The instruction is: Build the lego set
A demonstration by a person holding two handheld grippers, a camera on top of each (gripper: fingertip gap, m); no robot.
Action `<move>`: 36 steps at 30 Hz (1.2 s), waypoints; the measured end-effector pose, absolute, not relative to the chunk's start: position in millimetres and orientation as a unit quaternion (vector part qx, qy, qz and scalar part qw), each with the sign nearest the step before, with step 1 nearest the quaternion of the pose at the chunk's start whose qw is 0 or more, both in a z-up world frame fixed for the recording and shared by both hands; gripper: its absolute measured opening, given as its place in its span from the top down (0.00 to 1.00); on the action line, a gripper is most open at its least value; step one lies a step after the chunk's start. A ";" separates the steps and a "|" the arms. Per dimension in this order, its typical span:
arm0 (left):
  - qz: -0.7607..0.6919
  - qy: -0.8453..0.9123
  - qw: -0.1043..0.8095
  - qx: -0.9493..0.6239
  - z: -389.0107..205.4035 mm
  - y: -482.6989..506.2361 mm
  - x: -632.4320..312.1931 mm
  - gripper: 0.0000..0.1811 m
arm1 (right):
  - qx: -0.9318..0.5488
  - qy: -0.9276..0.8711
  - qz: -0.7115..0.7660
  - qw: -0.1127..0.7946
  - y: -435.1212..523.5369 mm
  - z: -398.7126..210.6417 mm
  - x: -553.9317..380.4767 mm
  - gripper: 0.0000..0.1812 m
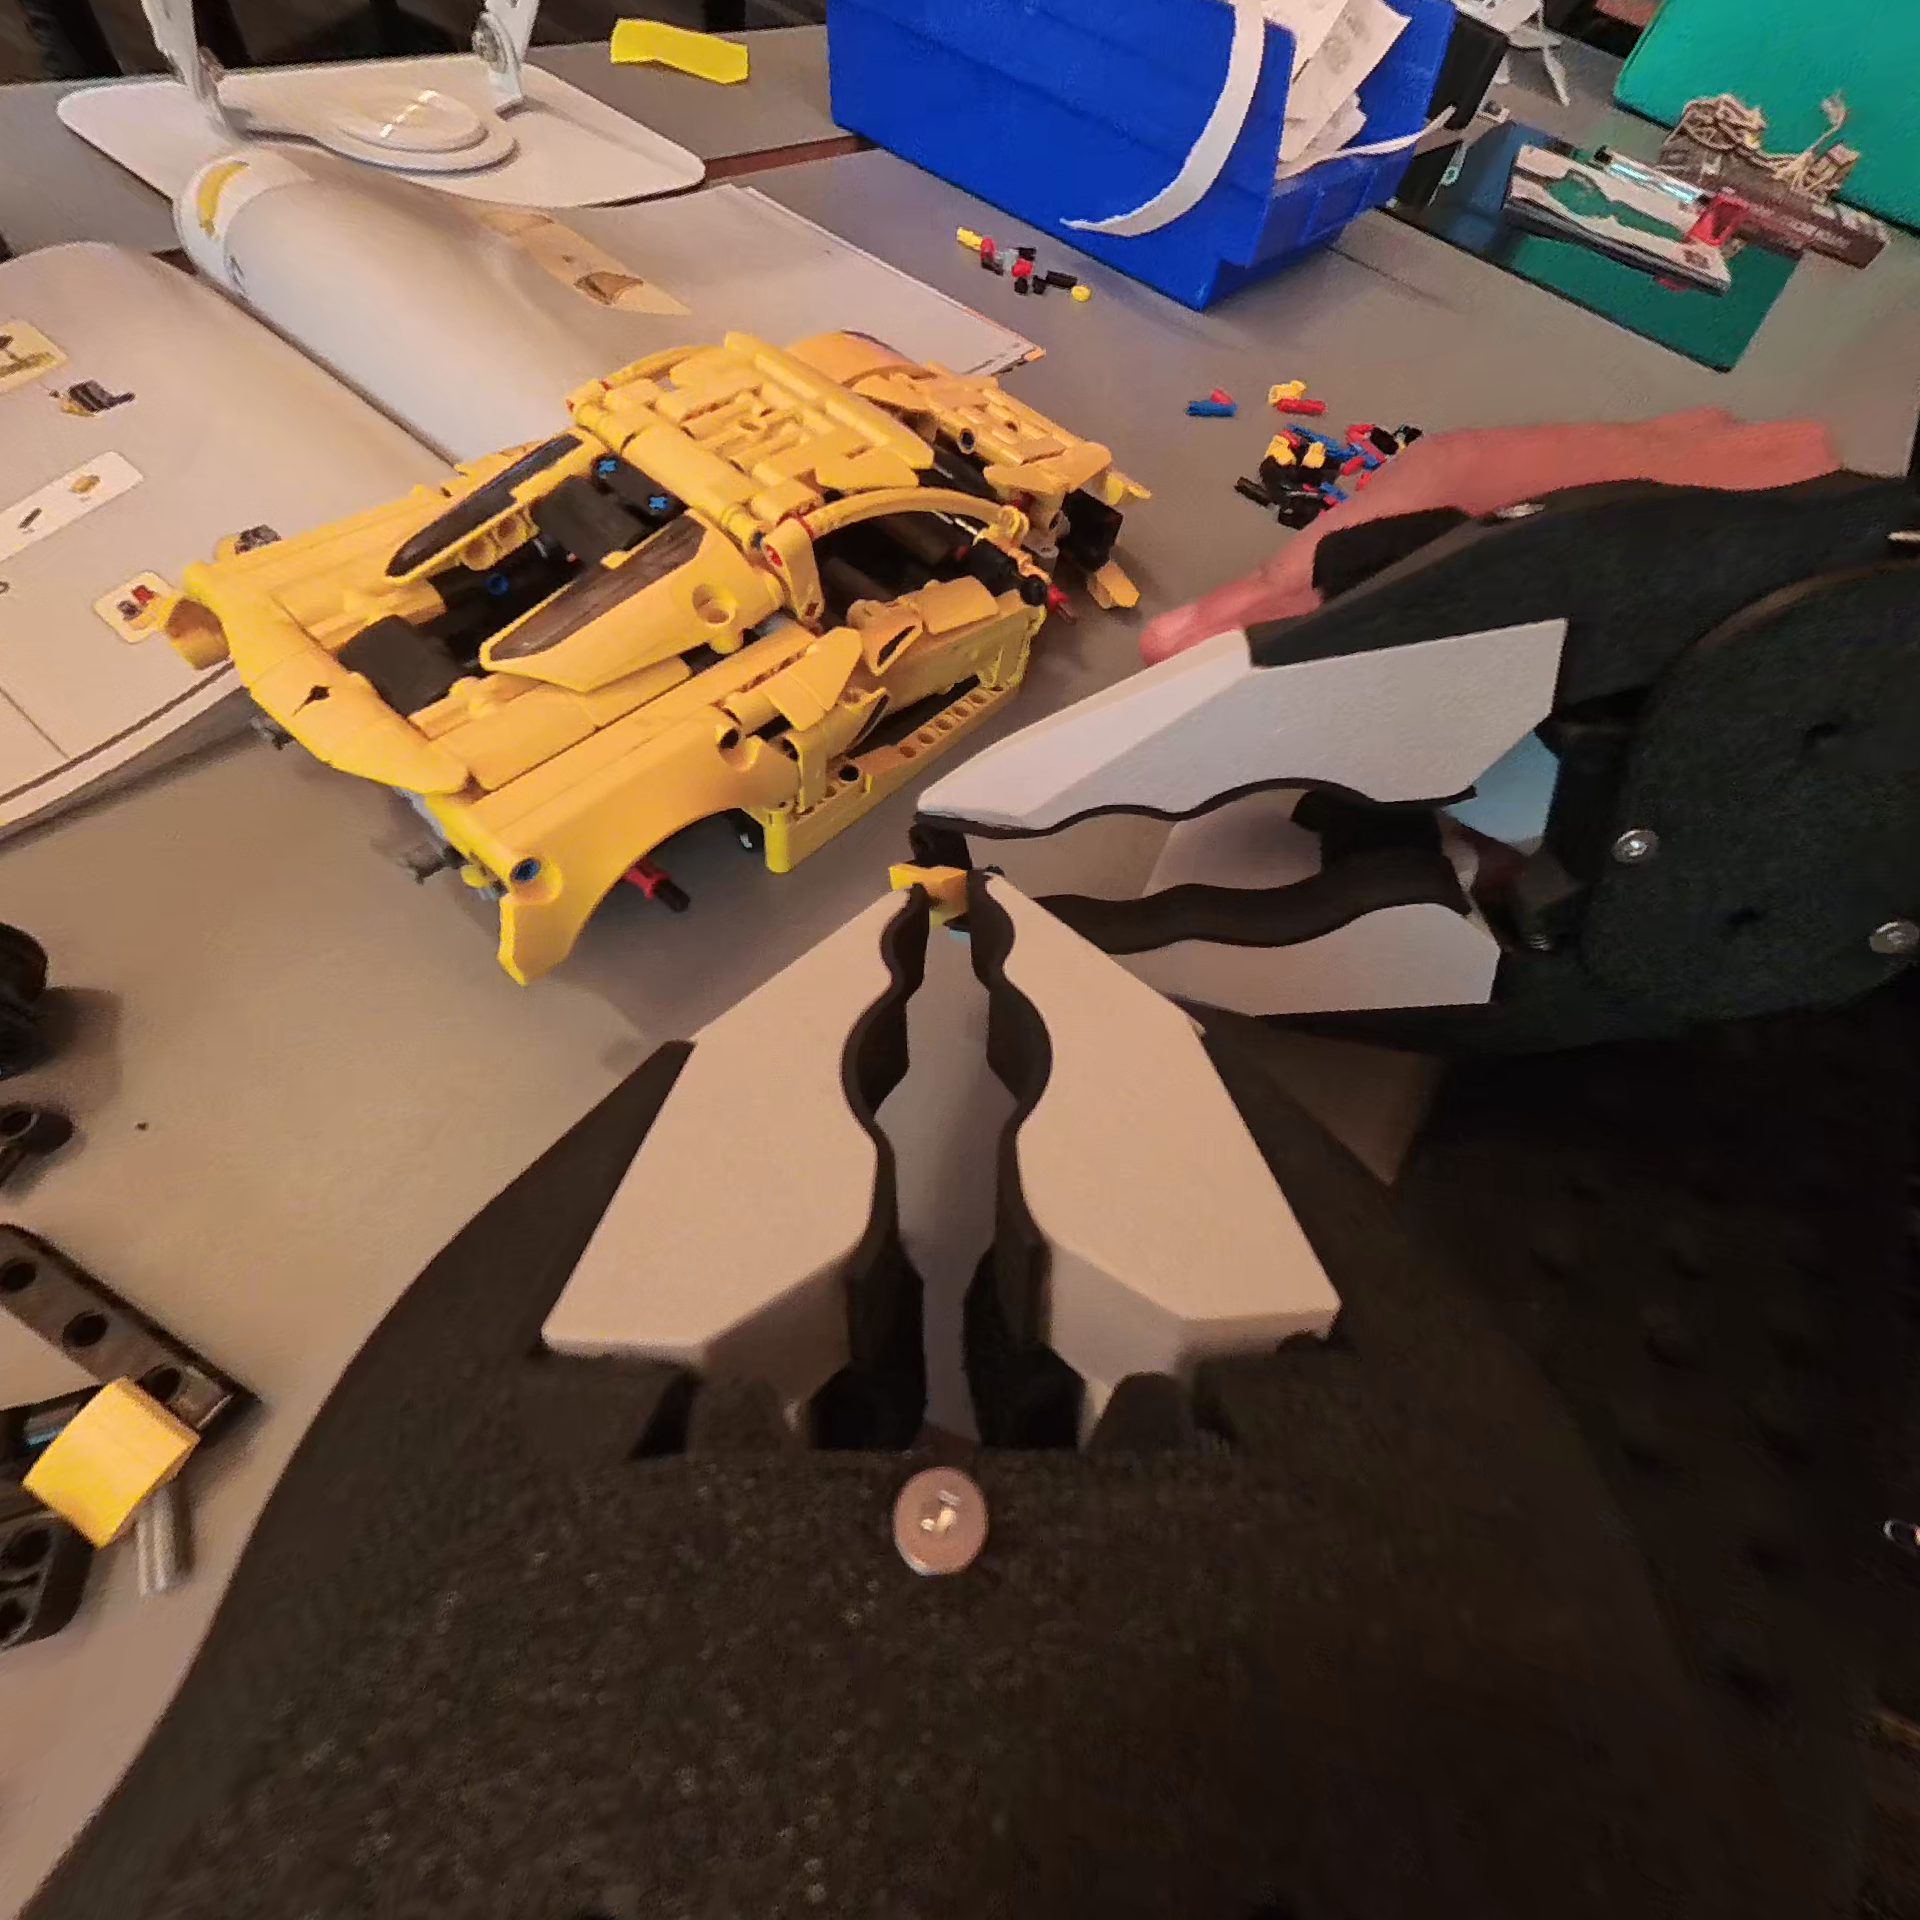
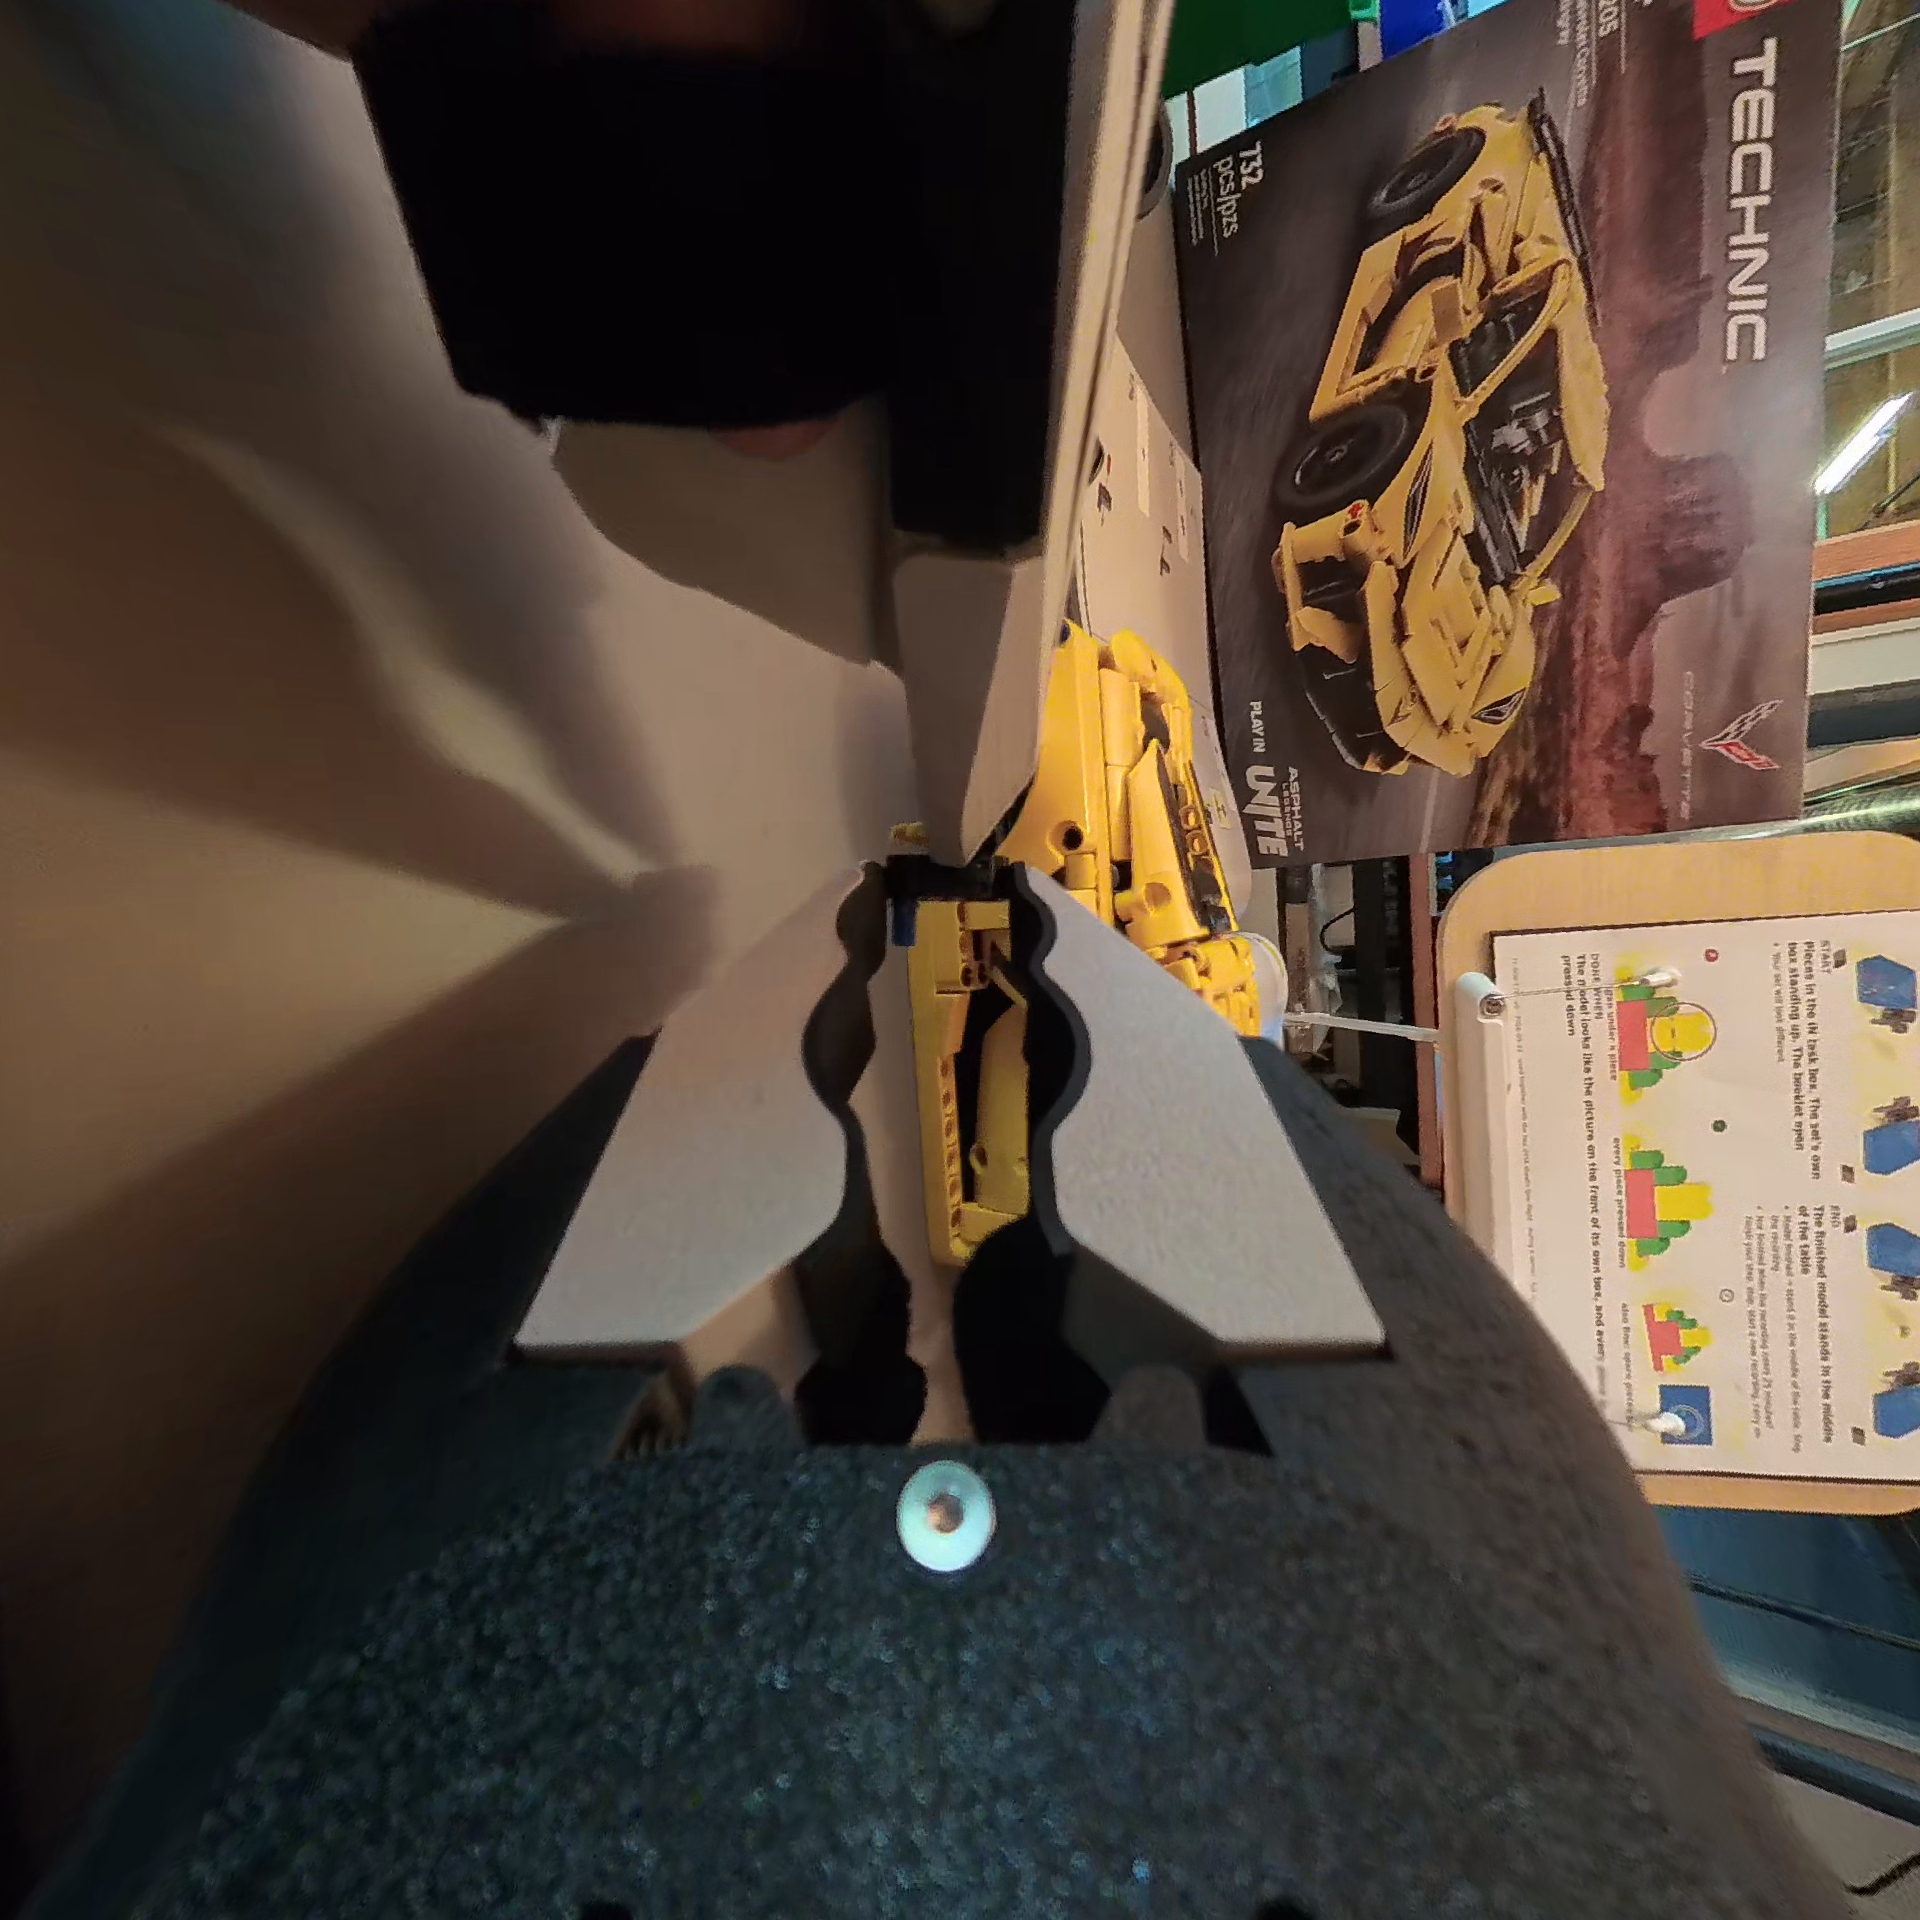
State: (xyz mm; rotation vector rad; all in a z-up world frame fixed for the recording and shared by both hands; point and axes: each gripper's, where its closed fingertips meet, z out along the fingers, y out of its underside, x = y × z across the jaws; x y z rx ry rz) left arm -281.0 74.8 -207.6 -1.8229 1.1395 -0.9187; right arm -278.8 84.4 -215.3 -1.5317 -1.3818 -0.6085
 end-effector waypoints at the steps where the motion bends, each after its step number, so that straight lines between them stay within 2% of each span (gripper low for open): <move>1: -0.367 0.448 0.391 -0.716 -206.5 74.3 -281.0 0.96 | -0.625 -0.565 -0.246 0.479 83.8 -214.1 -279.0 0.88; 12: -0.534 0.408 0.323 -0.666 -178.1 60.5 -289.3 0.97 | -0.557 -0.580 -0.217 0.553 65.5 -187.0 -288.4 0.88; 25: -0.539 0.396 0.351 -0.655 -169.7 62.0 -288.4 0.97 | -0.611 -0.531 -0.136 0.571 67.4 -178.5 -287.9 0.88; 36: -0.570 0.352 0.321 -0.670 -169.7 66.4 -284.5 0.97 | -0.601 -0.530 -0.188 0.568 73.3 -176.3 -283.1 0.88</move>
